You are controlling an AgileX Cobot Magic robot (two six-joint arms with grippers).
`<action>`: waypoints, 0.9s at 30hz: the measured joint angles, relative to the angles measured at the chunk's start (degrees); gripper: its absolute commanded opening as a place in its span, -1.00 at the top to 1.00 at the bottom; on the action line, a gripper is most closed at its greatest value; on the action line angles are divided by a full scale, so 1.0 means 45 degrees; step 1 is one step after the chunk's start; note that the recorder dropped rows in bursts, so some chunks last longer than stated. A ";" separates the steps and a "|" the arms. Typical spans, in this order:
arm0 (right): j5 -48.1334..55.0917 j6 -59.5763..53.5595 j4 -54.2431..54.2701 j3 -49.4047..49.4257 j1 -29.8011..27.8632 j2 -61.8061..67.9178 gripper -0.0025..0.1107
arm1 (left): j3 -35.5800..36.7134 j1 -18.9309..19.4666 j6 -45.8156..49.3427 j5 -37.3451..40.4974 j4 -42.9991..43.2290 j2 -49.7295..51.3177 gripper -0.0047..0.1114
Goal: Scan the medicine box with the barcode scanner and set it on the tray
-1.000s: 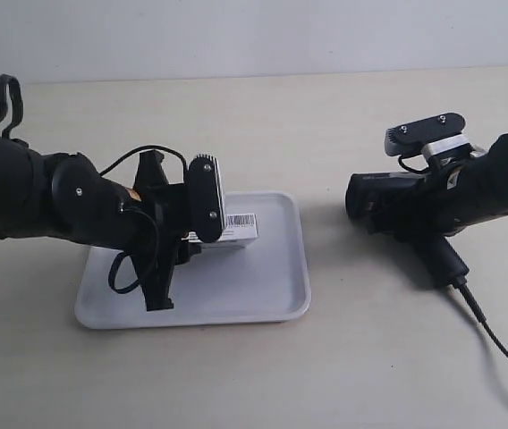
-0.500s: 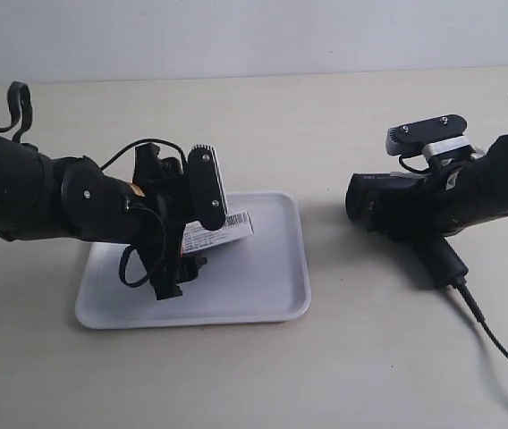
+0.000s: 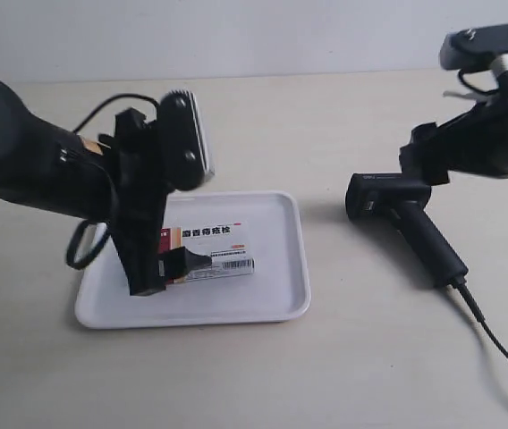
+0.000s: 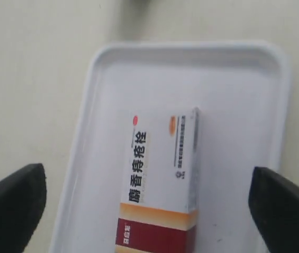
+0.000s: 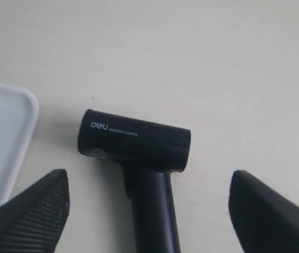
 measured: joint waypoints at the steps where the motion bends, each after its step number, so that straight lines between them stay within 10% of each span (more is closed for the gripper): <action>1: 0.0255 0.0000 0.0084 0.0000 0.0000 -0.0483 -0.15 | 0.0020 0.0000 -0.0346 0.0322 0.0000 -0.0543 -0.79; 4: 0.0827 -0.0246 0.0621 0.0142 0.0000 -0.2270 0.34 | 0.0020 0.0000 -0.1713 0.1085 0.0000 -0.2373 -0.27; 8: 0.0441 -0.0607 0.1379 0.0938 0.0000 -0.5086 0.95 | 0.0020 0.0000 -0.3294 0.1269 0.0019 -0.4435 0.92; 27: -0.0514 -0.0631 0.1695 0.4082 0.0000 -1.2640 0.96 | 0.7054 0.0000 -0.8696 -0.2801 0.0396 -1.2859 0.87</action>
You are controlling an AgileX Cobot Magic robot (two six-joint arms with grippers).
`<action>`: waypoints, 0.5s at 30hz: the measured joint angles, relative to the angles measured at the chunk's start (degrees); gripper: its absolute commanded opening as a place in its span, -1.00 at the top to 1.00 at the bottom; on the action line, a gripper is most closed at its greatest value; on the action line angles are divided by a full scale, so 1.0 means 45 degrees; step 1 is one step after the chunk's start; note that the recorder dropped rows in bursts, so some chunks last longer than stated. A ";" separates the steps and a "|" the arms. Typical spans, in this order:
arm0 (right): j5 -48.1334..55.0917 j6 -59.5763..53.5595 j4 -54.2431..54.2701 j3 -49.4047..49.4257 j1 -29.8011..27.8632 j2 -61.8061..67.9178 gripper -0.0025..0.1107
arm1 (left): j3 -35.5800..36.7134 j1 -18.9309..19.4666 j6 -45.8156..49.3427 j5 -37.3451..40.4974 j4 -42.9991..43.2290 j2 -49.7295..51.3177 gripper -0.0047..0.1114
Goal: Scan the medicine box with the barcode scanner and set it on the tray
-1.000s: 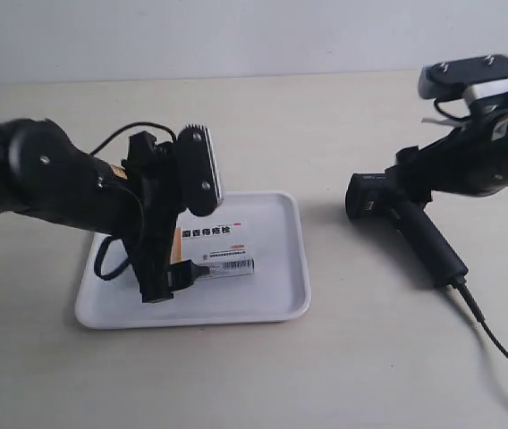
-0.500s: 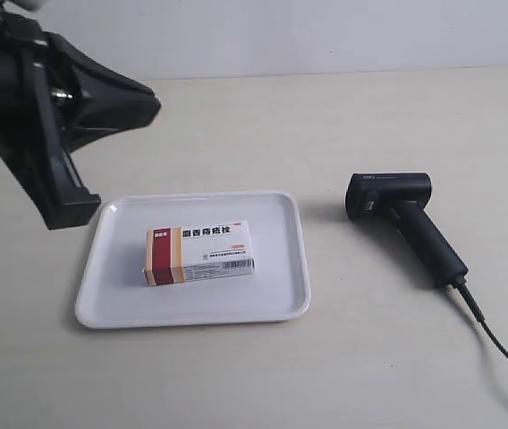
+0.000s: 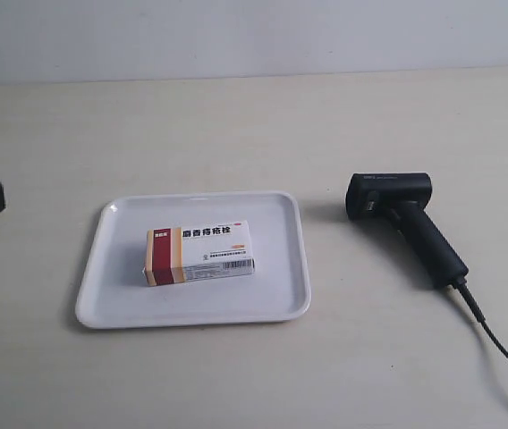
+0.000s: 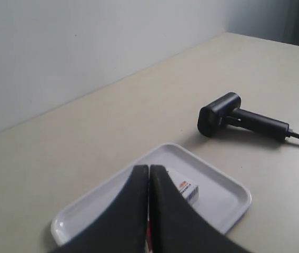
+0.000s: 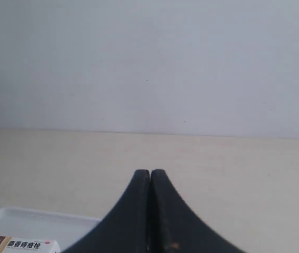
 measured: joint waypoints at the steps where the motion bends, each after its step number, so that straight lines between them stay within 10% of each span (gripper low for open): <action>1: 0.0000 0.0000 0.0000 0.0000 0.0000 -0.0099 0.96 | 0.0303 0.0000 -0.0027 0.0033 0.0019 -0.0390 0.87; 10: -0.0025 0.0000 0.0000 0.0000 0.0000 -0.0235 0.96 | 0.1595 0.0171 0.0074 -0.0107 0.0920 -0.2072 0.87; 15: -0.0025 0.0000 0.0000 0.0000 0.0000 -0.0235 0.96 | 0.2869 0.3241 -0.0245 -0.2083 0.0856 -0.4195 0.87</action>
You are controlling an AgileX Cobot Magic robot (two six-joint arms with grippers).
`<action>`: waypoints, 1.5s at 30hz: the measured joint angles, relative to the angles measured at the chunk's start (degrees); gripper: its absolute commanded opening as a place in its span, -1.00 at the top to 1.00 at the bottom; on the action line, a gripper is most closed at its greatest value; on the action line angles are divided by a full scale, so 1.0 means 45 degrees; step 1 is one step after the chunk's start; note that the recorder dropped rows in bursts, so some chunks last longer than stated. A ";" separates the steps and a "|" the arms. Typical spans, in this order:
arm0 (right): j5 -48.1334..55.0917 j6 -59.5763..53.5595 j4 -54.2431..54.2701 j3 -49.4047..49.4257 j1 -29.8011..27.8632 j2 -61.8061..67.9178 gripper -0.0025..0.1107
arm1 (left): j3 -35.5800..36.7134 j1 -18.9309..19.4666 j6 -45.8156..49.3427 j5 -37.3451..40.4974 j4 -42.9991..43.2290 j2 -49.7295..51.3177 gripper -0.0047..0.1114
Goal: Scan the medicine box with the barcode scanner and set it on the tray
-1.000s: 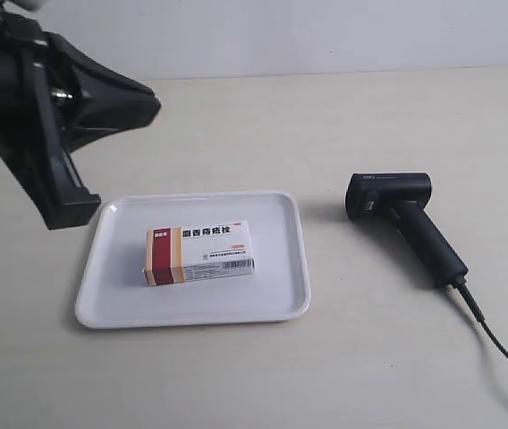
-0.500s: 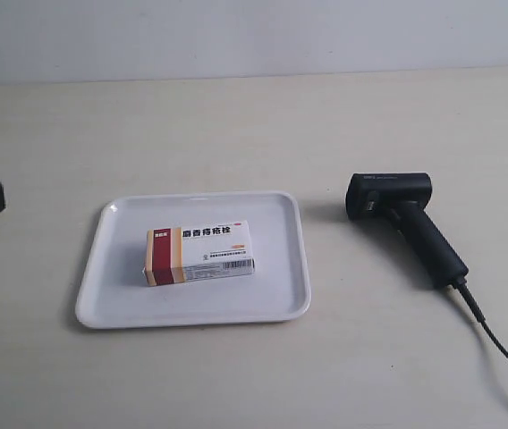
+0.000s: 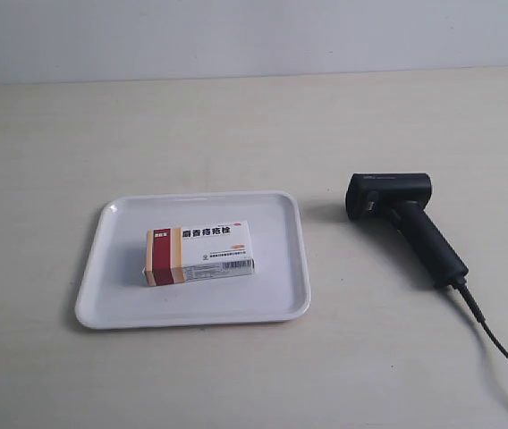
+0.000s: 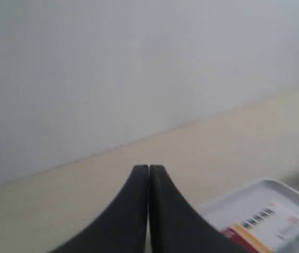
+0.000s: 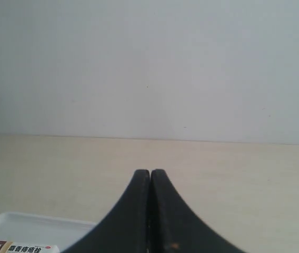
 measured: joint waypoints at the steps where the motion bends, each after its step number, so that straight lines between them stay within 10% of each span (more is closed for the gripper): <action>1: 0.0000 0.0000 0.0000 0.0000 0.0000 0.0000 0.96 | 0.0260 0.0643 -0.0060 -0.0142 -0.0022 -0.0349 0.87; 10: 0.0000 0.0000 0.0000 0.0000 0.0000 0.0000 0.96 | 0.0569 0.4932 -0.0478 0.0086 0.0138 -0.2228 0.87; 19: 0.0000 0.0000 0.0000 0.0000 0.0000 0.0000 0.96 | 0.0569 0.5080 -0.6607 0.3032 0.5740 -0.2500 0.87; 45: 0.0000 -0.0309 -0.0178 0.0000 0.0000 0.0000 0.96 | 0.0591 0.5080 -0.7310 0.4169 0.6091 -0.2500 0.87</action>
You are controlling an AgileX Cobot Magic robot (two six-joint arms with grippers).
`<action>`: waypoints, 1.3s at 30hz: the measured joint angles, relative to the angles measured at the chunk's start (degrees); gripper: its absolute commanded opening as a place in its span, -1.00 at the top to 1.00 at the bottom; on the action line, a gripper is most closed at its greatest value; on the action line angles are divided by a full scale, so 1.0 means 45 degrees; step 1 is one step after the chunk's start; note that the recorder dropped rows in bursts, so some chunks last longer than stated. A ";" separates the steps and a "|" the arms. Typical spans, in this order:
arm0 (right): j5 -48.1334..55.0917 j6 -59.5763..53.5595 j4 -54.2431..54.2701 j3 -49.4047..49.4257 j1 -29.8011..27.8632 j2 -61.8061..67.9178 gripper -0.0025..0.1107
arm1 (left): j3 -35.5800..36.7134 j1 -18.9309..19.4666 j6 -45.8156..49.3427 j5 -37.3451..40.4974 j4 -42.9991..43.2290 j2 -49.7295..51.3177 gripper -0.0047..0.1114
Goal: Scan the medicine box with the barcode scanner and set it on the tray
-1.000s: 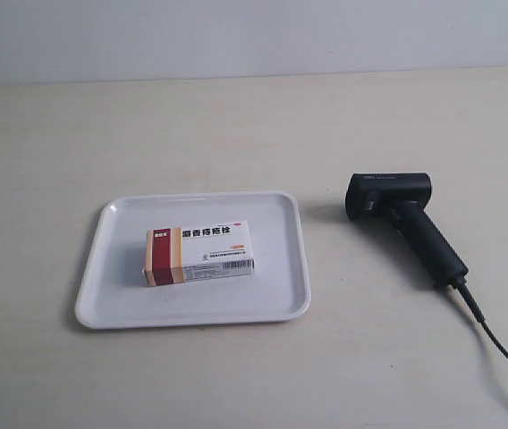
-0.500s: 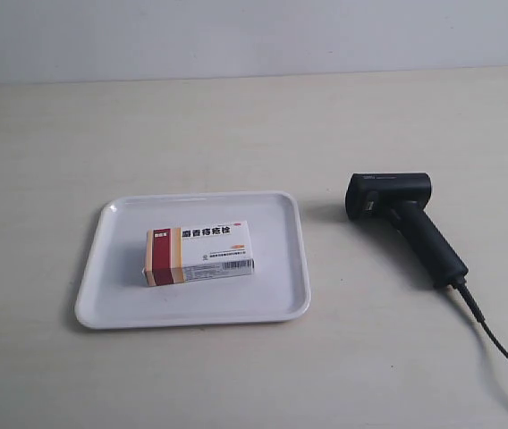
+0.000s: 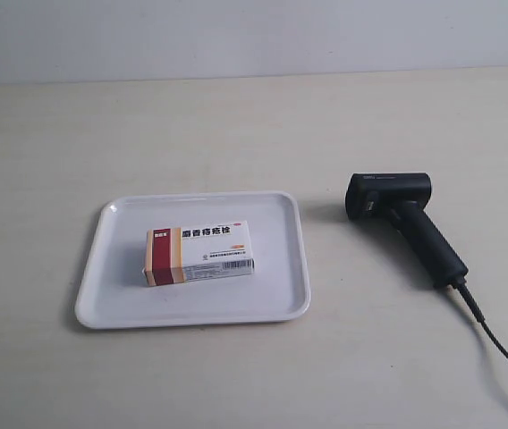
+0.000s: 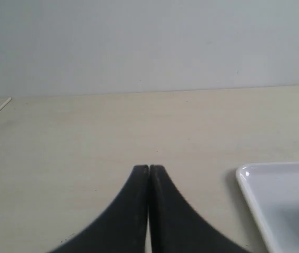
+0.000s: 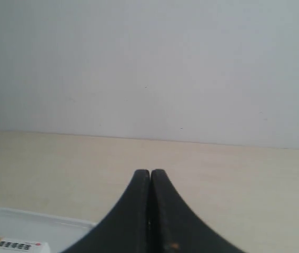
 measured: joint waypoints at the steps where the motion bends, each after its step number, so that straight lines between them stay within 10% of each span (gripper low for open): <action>1: -0.0025 -0.0265 -0.0141 0.0000 0.0000 0.0000 0.96 | 0.0000 0.0000 0.0000 0.0000 0.0000 0.0000 0.87; 27: -0.2787 0.2889 -0.2576 0.5150 0.0000 -0.0327 0.96 | 0.0024 0.0000 0.0000 0.0030 0.0048 0.0000 0.87; 39: -0.2197 0.2986 -0.2474 0.5150 -0.4155 -0.3826 0.96 | 0.0024 0.0000 0.0000 0.0030 0.0048 0.0000 0.87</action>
